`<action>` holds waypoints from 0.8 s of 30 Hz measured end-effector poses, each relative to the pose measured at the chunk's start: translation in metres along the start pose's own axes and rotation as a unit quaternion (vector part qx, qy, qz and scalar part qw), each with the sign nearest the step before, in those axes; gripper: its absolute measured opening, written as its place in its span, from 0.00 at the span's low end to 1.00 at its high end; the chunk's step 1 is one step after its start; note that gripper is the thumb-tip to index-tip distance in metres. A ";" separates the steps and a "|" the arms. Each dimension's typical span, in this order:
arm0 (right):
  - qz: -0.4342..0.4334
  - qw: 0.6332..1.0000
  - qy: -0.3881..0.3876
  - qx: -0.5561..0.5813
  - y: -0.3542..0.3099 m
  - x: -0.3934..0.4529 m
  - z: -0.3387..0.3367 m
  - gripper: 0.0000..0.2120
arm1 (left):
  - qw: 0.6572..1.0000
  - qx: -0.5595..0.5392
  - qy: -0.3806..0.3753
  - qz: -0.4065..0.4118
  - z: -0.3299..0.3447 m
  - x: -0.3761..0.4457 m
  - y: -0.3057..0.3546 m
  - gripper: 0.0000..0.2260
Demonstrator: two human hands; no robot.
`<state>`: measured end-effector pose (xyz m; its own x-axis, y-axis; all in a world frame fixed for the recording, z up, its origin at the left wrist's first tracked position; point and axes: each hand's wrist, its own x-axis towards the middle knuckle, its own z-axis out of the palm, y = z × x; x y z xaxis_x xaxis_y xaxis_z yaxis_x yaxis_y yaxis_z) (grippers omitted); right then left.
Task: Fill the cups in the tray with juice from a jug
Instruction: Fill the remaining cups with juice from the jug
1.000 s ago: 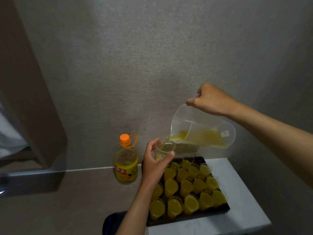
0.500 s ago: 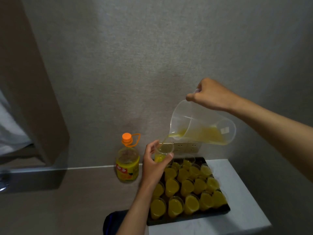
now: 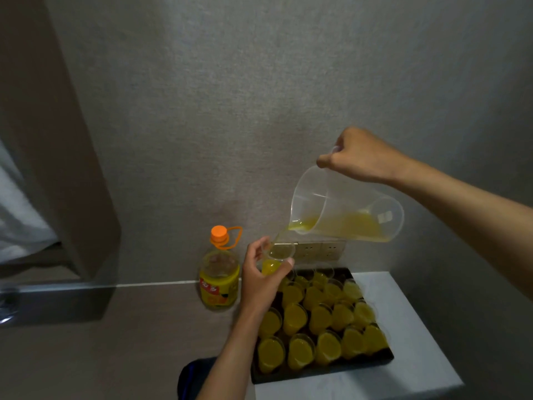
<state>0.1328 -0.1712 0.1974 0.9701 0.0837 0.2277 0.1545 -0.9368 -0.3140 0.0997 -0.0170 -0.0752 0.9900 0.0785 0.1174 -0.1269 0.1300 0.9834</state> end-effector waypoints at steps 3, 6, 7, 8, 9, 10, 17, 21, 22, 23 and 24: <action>0.000 1.000 0.001 -0.005 -0.002 0.000 0.000 0.20 | 1.000 0.004 0.002 0.003 -0.001 0.002 -0.001 0.25; 0.003 1.000 0.005 -0.008 -0.005 0.000 -0.001 0.20 | 1.000 0.003 0.003 0.002 -0.002 0.002 -0.001 0.25; 0.003 1.000 0.005 -0.007 -0.005 0.000 -0.001 0.20 | 1.000 0.000 0.003 0.002 -0.001 0.002 0.000 0.25; 0.001 1.000 0.002 -0.004 -0.006 0.000 -0.002 0.20 | 1.000 -0.003 0.004 0.002 -0.001 0.002 0.000 0.25; -0.002 1.000 -0.002 -0.001 -0.006 0.000 -0.002 0.20 | 1.000 -0.005 0.004 0.002 -0.001 0.002 0.000 0.25; -0.004 1.000 -0.004 0.001 -0.007 0.000 -0.002 0.20 | 1.000 -0.006 0.004 0.001 -0.001 0.003 0.000 0.25; -0.008 1.000 0.003 -0.016 -0.010 -0.001 -0.001 0.20 | 1.000 -0.009 0.012 -0.001 -0.002 0.001 0.000 0.25; -0.008 1.000 0.000 -0.014 -0.010 0.000 -0.002 0.19 | 1.000 -0.004 0.015 -0.001 -0.001 0.001 0.001 0.25; -0.008 1.000 0.000 -0.014 -0.009 0.000 -0.003 0.19 | 1.000 -0.003 0.017 0.000 0.000 0.001 0.000 0.25; -0.008 1.000 0.001 -0.015 -0.009 0.000 -0.003 0.20 | 1.000 -0.002 0.018 0.000 0.000 0.001 -0.001 0.25; -0.010 1.000 0.001 -0.016 -0.008 0.000 -0.003 0.21 | 1.000 -0.003 0.019 0.000 0.000 0.001 -0.001 0.25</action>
<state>0.1308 -0.1646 0.2031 0.9665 0.1008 0.2359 0.1671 -0.9452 -0.2804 0.1006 -0.0171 -0.0764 0.9869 0.1168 0.1117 -0.1273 0.1364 0.9824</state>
